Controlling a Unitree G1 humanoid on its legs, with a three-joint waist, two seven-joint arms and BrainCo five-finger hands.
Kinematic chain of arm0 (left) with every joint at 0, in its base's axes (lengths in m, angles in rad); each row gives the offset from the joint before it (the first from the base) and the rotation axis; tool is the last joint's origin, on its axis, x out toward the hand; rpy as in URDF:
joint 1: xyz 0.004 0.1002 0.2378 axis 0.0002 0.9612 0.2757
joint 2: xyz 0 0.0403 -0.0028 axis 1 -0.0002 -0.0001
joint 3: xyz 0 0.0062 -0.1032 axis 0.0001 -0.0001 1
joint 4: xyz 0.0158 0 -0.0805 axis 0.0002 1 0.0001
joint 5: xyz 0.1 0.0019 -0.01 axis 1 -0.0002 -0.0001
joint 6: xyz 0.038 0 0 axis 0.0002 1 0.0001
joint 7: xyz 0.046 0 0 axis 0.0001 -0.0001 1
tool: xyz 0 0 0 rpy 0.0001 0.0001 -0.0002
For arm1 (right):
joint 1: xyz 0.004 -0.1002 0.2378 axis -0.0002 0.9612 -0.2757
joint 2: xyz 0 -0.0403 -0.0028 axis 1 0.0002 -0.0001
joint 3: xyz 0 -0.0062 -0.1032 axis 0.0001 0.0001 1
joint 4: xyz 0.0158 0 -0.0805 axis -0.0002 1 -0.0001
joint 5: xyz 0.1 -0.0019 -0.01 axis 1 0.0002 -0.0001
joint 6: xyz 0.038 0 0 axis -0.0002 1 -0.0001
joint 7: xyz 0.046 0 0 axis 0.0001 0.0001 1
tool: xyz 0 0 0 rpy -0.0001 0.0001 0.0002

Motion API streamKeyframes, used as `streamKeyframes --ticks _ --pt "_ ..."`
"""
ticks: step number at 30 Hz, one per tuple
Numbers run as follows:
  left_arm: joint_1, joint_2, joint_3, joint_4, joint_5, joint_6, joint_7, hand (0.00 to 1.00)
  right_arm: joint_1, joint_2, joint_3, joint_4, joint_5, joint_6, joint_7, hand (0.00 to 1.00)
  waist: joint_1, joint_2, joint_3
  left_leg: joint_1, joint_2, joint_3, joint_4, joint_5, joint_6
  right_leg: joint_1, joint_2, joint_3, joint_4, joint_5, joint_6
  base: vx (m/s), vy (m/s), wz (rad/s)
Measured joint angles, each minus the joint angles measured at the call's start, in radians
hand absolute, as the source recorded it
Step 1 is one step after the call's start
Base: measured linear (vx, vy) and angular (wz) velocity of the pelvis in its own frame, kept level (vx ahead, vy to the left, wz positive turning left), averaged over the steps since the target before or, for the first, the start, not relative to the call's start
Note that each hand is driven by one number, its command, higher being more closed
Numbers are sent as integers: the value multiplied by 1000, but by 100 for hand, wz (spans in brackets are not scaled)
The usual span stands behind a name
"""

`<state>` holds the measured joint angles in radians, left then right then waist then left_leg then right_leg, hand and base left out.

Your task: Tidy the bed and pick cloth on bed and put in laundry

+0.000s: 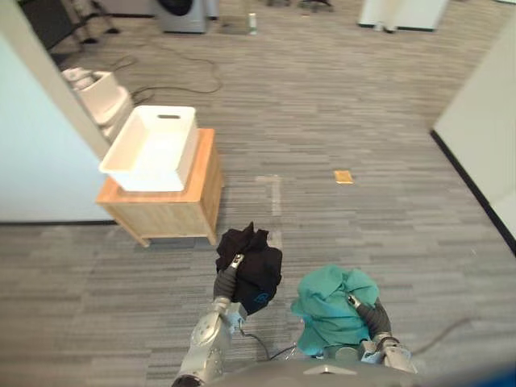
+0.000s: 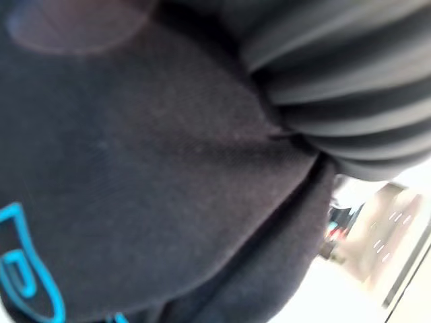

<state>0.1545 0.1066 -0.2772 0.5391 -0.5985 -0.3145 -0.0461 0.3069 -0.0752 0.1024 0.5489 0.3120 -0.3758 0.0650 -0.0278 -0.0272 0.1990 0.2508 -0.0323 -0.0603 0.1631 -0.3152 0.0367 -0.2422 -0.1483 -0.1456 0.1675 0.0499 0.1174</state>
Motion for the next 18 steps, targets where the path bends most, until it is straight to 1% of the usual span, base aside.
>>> streamKeyframes --ticks 1,2,3,4,5,6,7,8,9,10,11,12,13,14,15,16,17,18 --pt "19 2 -6 10 0 7 0 100 -15 0 -1 -1 0 -7 1 100 1 -2 -1 17 27 -6 3 -26 -23 4 21 -7 27 47 -8 354 -348 18" --pt "21 11 -14 20 0 7 -1 100 -24 0 -4 -1 0 -11 1 100 -1 7 4 23 44 -9 2 -39 -35 -2 34 -7 51 50 -9 362 -351 15" --pt "17 11 -34 42 1 10 -15 100 -39 8 -10 -1 2 -15 -1 100 -1 37 20 36 80 -7 2 -53 -53 -14 65 -14 106 14 -54 350 -332 5" --pt "19 10 -43 59 2 15 -40 100 -53 6 -17 0 16 -16 -2 100 0 55 31 36 100 -1 28 -46 -63 -28 80 -22 164 -30 -102 339 -330 5" --pt "20 7 -46 75 2 18 -49 100 -55 6 -19 1 20 -16 -3 100 -7 58 33 25 105 -1 65 -42 -71 -29 80 -32 187 -53 -116 333 -314 8" --pt "33 -4 -46 84 1 25 -65 100 -56 10 -20 -1 21 -16 -5 100 -14 63 31 -13 109 8 189 -29 -87 -18 80 -46 215 -80 -138 314 -314 9" --pt "47 -6 -45 84 -1 29 -86 100 -54 9 -16 -2 20 -16 -5 100 -16 75 31 -82 126 28 370 5 -118 11 94 -58 214 -113 -147 304 -306 4" --pt "54 -9 -43 84 -2 29 -104 100 -54 6 -15 -1 19 -16 -3 100 -17 85 31 -129 139 33 475 43 -133 30 108 -60 200 -122 -151 273 -276 -11" --pt "61 -19 -41 83 -5 30 -126 100 -54 -1 -13 0 18 -16 2 100 -13 106 36 -191 161 40 614 134 -140 72 138 -61 161 -124 -152 280 -233 -29" --pt "79 -29 -33 84 -23 39 -165 100 -57 -17 5 12 16 -16 15 100 -5 128 40 -241 198 52 735 314 -143 153 174 -58 87 -120 -153 375 -214 -37" --pt "95 -27 -31 80 -34 46 -199 100 -54 -21 21 16 16 -16 20 100 6 123 45 -272 208 52 813 411 -148 210 185 -54 30 -115 -156 340 -152 -40" --pt "111 -22 -28 60 -41 55 -237 100 -56 -25 27 15 10 -16 27 100 11 130 46 -327 209 51 923 375 -143 245 201 -42 6 -117 -179 332 -145 -40" --pt "110 -22 -25 38 -41 73 -286 100 -68 -38 23 19 7 -16 33 100 19 136 49 -403 199 52 1028 306 -127 277 212 -21 -14 -125 -192 300 -163 -51" --pt "114 -23 -23 18 -43 79 -321 100 -82 -50 24 19 7 -14 45 100 34 131 51 -467 175 57 1044 251 -120 307 213 -2 -40 -130 -199 289 -163 -49" --pt "114 -23 -23 7 -45 83 -336 100 -88 -53 24 16 7 -14 51 100 39 127 53 -490 163 63 1022 227 -119 326 213 5 -57 -131 -201 284 -144 -48" --pt "119 -22 -26 -19 -48 89 -356 100 -100 -53 24 14 7 -12 63 100 46 117 59 -520 147 91 930 186 -112 357 213 19 -84 -136 -207 269 -117 -39" --pt "121 -21 -36 -38 -59 99 -367 100 -106 -52 24 -1 7 -2 76 100 47 107 62 -522 133 131 769 163 -110 389 212 25 -105 -140 -202 283 -96 -32" --pt "122 -24 -44 -46 -63 112 -369 100 -104 -52 24 -15 7 3 83 100 45 104 62 -511 127 157 668 158 -112 401 212 25 -113 -147 -198 402 -52 -10"
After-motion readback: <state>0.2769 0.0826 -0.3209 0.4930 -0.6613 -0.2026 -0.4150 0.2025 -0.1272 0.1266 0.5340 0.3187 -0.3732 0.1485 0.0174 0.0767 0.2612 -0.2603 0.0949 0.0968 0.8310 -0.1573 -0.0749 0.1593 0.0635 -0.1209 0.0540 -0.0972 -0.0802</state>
